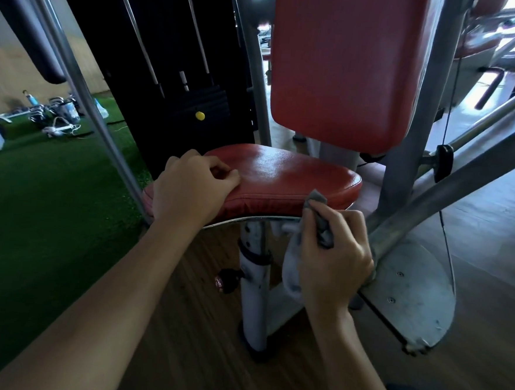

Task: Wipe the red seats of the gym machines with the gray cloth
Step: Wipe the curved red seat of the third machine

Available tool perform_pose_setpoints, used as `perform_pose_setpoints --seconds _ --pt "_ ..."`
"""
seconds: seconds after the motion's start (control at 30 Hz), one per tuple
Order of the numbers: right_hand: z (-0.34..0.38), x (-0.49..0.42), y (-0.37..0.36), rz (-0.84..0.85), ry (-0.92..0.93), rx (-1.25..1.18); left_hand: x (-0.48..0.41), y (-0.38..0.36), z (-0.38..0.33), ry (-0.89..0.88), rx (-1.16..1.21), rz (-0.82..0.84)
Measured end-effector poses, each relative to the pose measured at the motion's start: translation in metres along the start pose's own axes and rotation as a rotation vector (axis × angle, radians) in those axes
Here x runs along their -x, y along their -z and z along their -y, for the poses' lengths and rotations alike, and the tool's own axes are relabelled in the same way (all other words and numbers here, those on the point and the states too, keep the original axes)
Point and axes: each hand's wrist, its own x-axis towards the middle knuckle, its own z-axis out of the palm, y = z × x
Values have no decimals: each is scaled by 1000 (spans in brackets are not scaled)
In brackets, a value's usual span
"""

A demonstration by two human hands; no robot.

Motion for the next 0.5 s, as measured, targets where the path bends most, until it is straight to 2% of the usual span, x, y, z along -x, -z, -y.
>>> perform_pose_setpoints --seconds 0.1,0.23,0.27,0.43,0.5 --pt "1 -3 1 -69 -63 -8 1 0 -1 0 -1 -2" --pt "4 1 3 85 74 3 2 2 -3 12 -19 7" --pt "-1 -5 8 81 76 -4 3 3 -4 15 -12 8" --pt "-34 -36 12 -74 -275 -6 3 3 -4 14 -8 23" --pt "-29 -23 11 -57 -234 -59 3 3 -4 22 -6 25"
